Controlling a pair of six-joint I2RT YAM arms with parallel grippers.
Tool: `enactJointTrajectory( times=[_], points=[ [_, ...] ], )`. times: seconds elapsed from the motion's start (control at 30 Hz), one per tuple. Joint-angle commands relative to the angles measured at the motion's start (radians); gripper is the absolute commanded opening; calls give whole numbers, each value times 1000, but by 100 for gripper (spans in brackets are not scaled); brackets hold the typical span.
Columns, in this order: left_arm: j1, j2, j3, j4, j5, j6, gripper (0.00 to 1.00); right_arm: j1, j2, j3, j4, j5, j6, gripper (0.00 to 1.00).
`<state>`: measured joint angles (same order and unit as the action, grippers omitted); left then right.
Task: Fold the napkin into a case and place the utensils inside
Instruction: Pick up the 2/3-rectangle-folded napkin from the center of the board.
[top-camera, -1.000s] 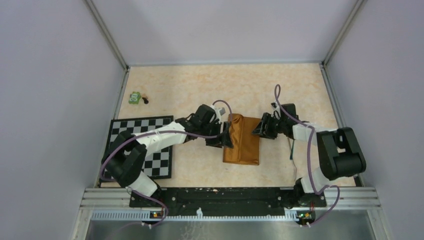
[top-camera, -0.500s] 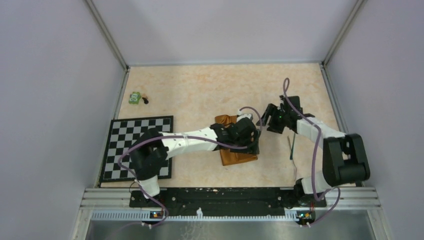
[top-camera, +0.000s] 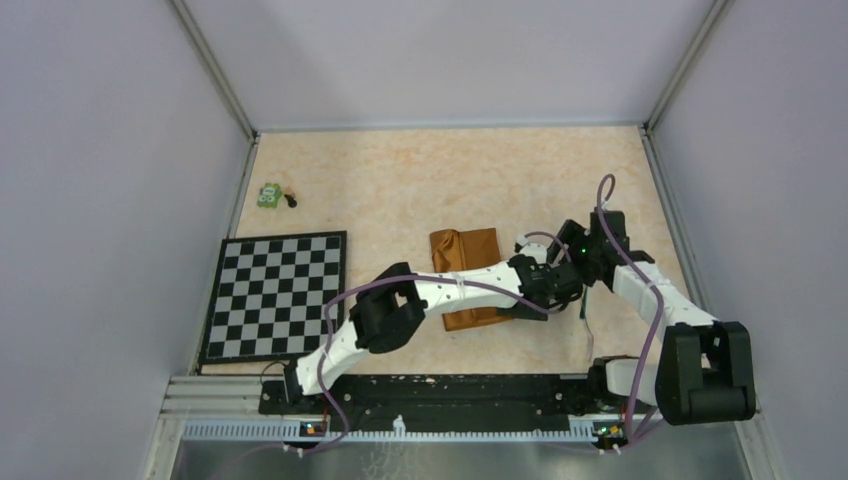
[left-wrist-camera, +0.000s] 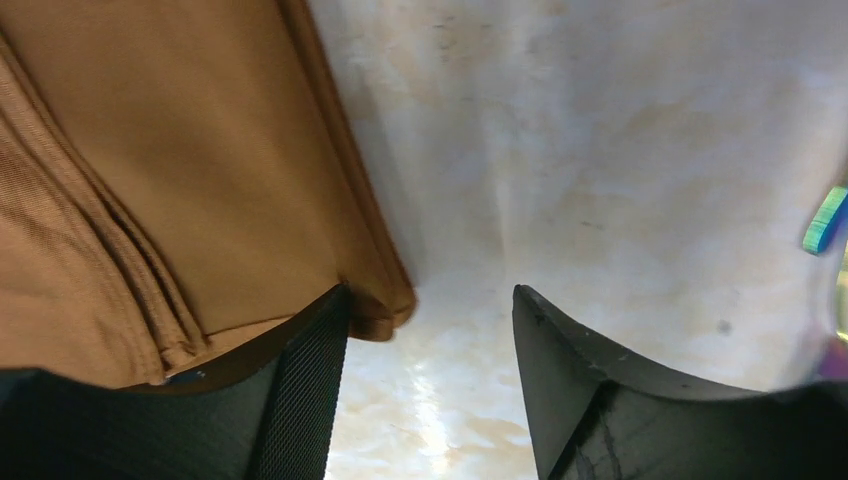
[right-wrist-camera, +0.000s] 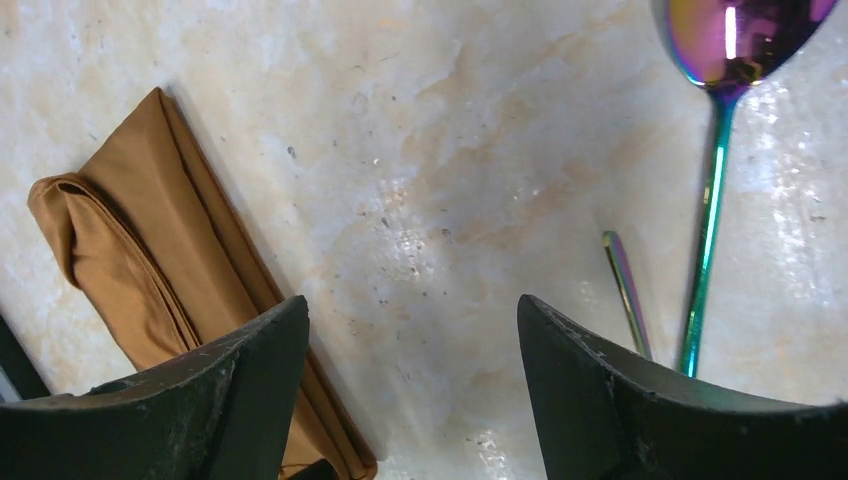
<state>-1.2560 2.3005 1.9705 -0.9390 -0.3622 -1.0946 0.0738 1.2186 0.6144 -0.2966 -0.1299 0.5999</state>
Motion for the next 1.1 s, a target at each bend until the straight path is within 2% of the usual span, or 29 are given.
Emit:
enactJointTrajectory(
  times=[0.0, 0.17, 0.23, 0.37, 0.53, 0.67, 0.8, 0.87, 0.93, 1.07],
  points=[
    [-5, 27, 58, -152, -76, -33, 64, -28, -40, -8, 38, -15, 2, 75],
    [-11, 34, 56, -143, -55, -14, 64, -28, -15, -36, 80, -55, 2, 74],
    [-11, 41, 52, -141, -57, -13, 61, -28, -3, -42, 84, -66, 1, 74],
    [-11, 56, 51, -124, -64, -11, 49, -28, 2, -49, 91, -65, -4, 73],
    [-7, 66, 51, -168, -80, -35, 28, -28, 3, -51, 97, -103, -39, 74],
    [2, 7, -2, -167, -84, -30, 11, -29, 18, -66, 150, -251, -72, 81],
    [7, -158, -201, 33, -35, 31, 1, -29, 58, -114, 321, -475, -38, 83],
    [14, -238, -298, 136, -5, 38, 0, -29, 98, -136, 437, -573, 11, 84],
    [20, -297, -373, 183, 12, 42, 0, -26, 141, -157, 531, -635, 61, 84],
    [32, -363, -423, 215, 26, 51, 0, -3, 226, -192, 708, -702, 168, 84]
  ],
)
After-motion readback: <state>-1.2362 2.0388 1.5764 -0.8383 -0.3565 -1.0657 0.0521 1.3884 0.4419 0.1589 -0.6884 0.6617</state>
